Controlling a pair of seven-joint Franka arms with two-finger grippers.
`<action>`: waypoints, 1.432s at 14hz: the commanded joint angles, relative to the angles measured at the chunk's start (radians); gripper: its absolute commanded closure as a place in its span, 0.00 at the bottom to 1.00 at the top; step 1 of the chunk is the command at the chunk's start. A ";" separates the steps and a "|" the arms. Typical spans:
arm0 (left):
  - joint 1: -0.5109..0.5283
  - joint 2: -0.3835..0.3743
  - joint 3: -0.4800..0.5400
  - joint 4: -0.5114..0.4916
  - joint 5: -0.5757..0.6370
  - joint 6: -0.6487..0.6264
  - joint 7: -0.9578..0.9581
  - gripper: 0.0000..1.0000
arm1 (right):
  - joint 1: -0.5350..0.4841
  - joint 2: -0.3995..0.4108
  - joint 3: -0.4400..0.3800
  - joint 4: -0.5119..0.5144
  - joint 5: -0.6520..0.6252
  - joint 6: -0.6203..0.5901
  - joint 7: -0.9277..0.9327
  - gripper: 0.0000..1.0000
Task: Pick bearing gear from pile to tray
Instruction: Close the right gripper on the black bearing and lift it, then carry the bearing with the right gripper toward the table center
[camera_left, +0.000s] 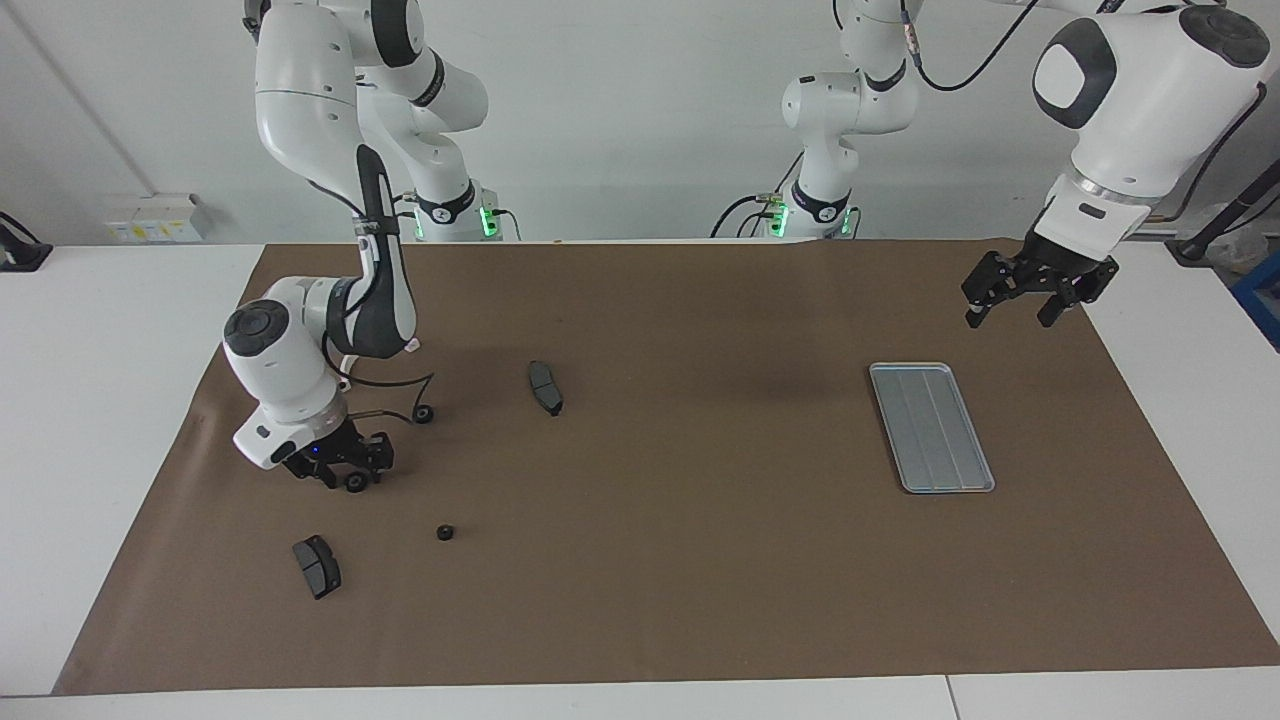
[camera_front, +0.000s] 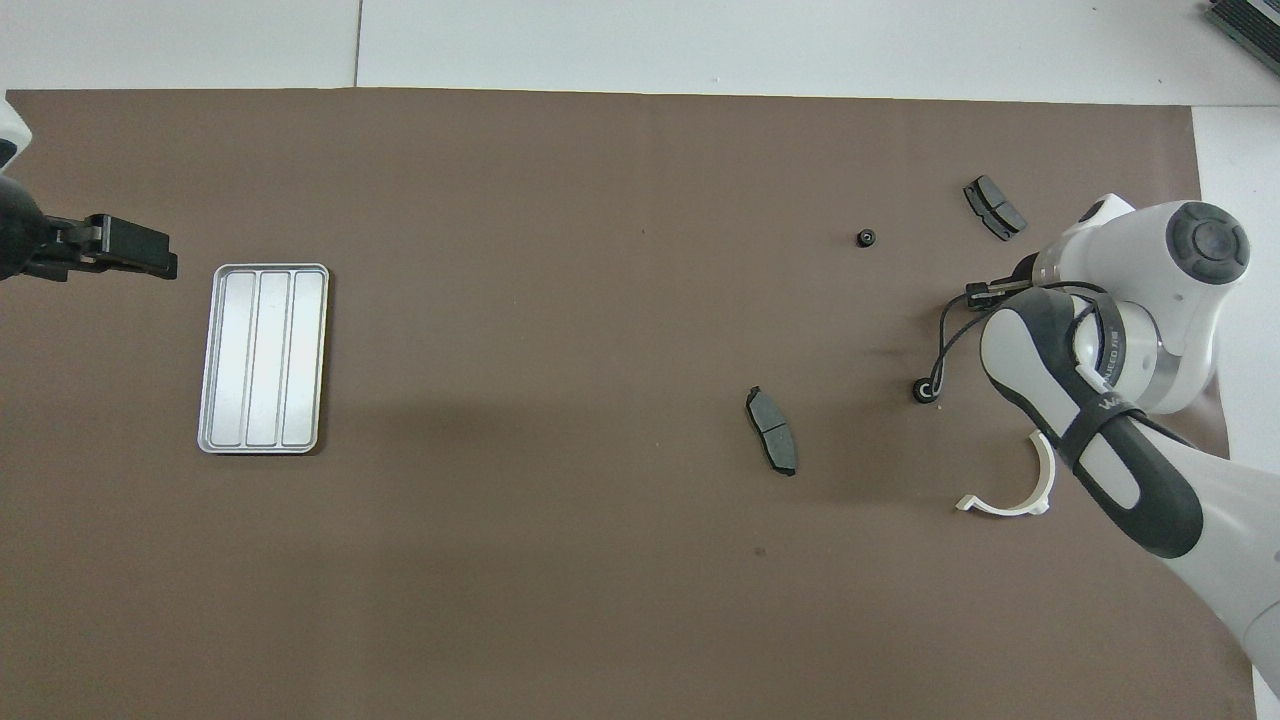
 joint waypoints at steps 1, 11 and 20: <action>0.000 -0.036 0.003 -0.044 -0.013 0.016 0.012 0.00 | 0.000 0.025 0.009 0.004 0.045 0.012 -0.041 1.00; 0.001 -0.036 0.003 -0.044 -0.013 0.020 0.012 0.00 | 0.167 -0.162 0.009 0.120 0.016 -0.331 0.282 1.00; 0.012 -0.056 0.003 -0.084 -0.013 0.017 0.009 0.00 | 0.507 -0.130 0.011 0.171 -0.029 -0.278 0.842 1.00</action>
